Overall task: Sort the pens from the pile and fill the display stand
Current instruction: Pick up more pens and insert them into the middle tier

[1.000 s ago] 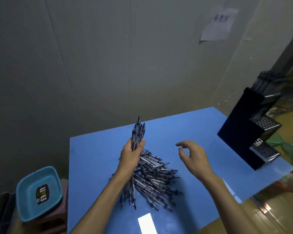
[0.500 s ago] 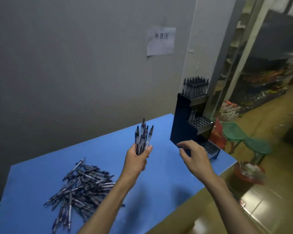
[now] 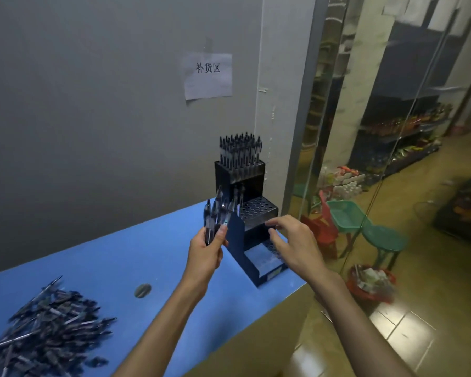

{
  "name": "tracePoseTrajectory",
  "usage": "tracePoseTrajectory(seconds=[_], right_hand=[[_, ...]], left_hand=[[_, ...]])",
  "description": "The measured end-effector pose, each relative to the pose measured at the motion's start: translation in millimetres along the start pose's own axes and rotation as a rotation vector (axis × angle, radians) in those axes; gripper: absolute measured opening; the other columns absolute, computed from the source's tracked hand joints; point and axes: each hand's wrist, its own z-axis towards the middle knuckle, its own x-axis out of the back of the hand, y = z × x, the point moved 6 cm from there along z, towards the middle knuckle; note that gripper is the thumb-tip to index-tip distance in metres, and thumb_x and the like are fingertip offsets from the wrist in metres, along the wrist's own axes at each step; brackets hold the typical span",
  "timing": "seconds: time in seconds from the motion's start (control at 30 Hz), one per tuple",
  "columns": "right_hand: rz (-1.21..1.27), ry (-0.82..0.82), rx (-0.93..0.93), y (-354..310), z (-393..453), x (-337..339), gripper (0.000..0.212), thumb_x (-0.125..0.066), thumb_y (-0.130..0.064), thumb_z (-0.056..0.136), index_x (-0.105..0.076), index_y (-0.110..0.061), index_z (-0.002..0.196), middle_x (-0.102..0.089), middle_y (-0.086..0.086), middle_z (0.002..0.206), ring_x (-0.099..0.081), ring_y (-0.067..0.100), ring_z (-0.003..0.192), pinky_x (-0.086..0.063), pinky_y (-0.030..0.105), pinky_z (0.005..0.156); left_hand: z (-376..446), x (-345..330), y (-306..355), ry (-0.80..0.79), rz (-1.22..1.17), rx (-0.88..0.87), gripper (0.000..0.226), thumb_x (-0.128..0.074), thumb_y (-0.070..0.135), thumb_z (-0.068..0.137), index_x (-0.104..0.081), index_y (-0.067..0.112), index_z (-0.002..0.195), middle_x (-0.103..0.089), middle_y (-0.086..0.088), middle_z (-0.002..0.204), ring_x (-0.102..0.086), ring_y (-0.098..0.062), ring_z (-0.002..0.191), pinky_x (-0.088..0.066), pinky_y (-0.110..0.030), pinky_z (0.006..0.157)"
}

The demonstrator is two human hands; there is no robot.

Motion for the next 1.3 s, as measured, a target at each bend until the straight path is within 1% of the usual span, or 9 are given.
tracePoseTrajectory(seconds=[0.23,0.43,0.57,0.73,0.8,0.97,1.1,1.2,1.3], right_hand=[[-0.001,-0.032,0.041,48,52,4,0.019,-0.059,-0.022,0.097,-0.070,-0.021,0.114,-0.067,-0.008,0.109,-0.060,0.008,0.100,-0.046,0.025,0.085],[-0.008,-0.120,0.106,80,111,-6,0.018,-0.060,-0.022,0.097,-0.070,-0.021,0.112,-0.069,-0.007,0.109,-0.062,0.010,0.100,-0.051,0.032,0.089],[0.023,-0.169,0.173,86,147,-19,0.021,-0.059,-0.024,0.098,-0.069,-0.020,0.117,-0.068,-0.007,0.112,-0.061,0.008,0.103,-0.047,0.025,0.090],[0.104,-0.208,0.237,81,179,-35,0.027,-0.059,-0.027,0.099,-0.067,-0.018,0.124,-0.068,-0.007,0.116,-0.061,0.007,0.105,-0.045,0.022,0.092],[0.155,-0.215,0.253,78,190,-40,0.028,-0.060,-0.029,0.099,-0.067,-0.018,0.124,-0.069,-0.007,0.114,-0.061,0.005,0.103,-0.047,0.021,0.091],[0.333,-0.248,0.276,75,211,-49,0.023,-0.064,-0.028,0.097,-0.070,-0.018,0.117,-0.068,-0.014,0.104,-0.060,-0.010,0.093,-0.041,0.000,0.081],[0.538,-0.300,0.204,82,226,-58,0.016,-0.070,-0.026,0.093,-0.072,-0.017,0.106,-0.072,-0.012,0.096,-0.066,-0.004,0.091,-0.050,0.010,0.082],[0.846,-0.410,0.048,88,231,-66,0.014,-0.072,-0.011,0.091,-0.068,-0.005,0.103,-0.075,0.009,0.087,-0.074,0.018,0.083,-0.059,0.028,0.078],[1.086,-0.458,-0.095,92,232,-69,0.017,-0.070,0.000,0.089,-0.064,0.007,0.103,-0.073,0.022,0.084,-0.074,0.027,0.075,-0.061,0.030,0.071]], left_hand=[[47,-53,-7,0.003,-0.034,-0.014,0.023,-0.061,0.025,0.101,-0.055,0.007,0.088,-0.051,0.001,0.058,-0.035,-0.011,0.044,-0.028,-0.020,0.041],[92,-79,-20,0.111,-0.112,-0.016,0.017,-0.064,0.022,0.099,-0.059,0.010,0.089,-0.067,-0.008,0.075,-0.039,-0.011,0.043,-0.031,-0.019,0.040],[117,-83,-25,0.181,-0.124,-0.021,0.016,-0.064,0.023,0.099,-0.061,0.009,0.092,-0.072,-0.009,0.077,-0.041,-0.010,0.044,-0.034,-0.019,0.042],[133,-80,-26,0.261,-0.088,-0.030,0.023,-0.066,0.023,0.098,-0.055,0.008,0.085,-0.044,0.001,0.053,-0.037,-0.013,0.045,-0.031,-0.020,0.043],[137,-79,-26,0.288,-0.072,-0.032,0.022,-0.067,0.022,0.098,-0.057,0.006,0.088,-0.043,0.001,0.054,-0.038,-0.014,0.045,-0.032,-0.020,0.043],[145,-83,-27,0.359,-0.059,-0.031,0.020,-0.068,0.021,0.097,-0.061,0.003,0.091,-0.049,-0.002,0.056,-0.041,-0.014,0.044,-0.034,-0.021,0.043],[147,-92,-24,0.420,-0.040,-0.044,0.017,-0.066,0.019,0.098,-0.060,0.007,0.088,-0.058,0.007,0.055,-0.043,-0.013,0.044,-0.036,-0.019,0.043],[146,-100,-22,0.465,-0.011,-0.051,0.019,-0.066,0.022,0.098,-0.061,0.007,0.089,-0.057,0.004,0.058,-0.044,-0.014,0.044,-0.036,-0.020,0.044],[145,-108,-23,0.487,-0.018,-0.036,0.022,-0.066,0.027,0.099,-0.060,0.011,0.086,-0.054,0.005,0.059,-0.043,-0.013,0.045,-0.036,-0.022,0.045]])
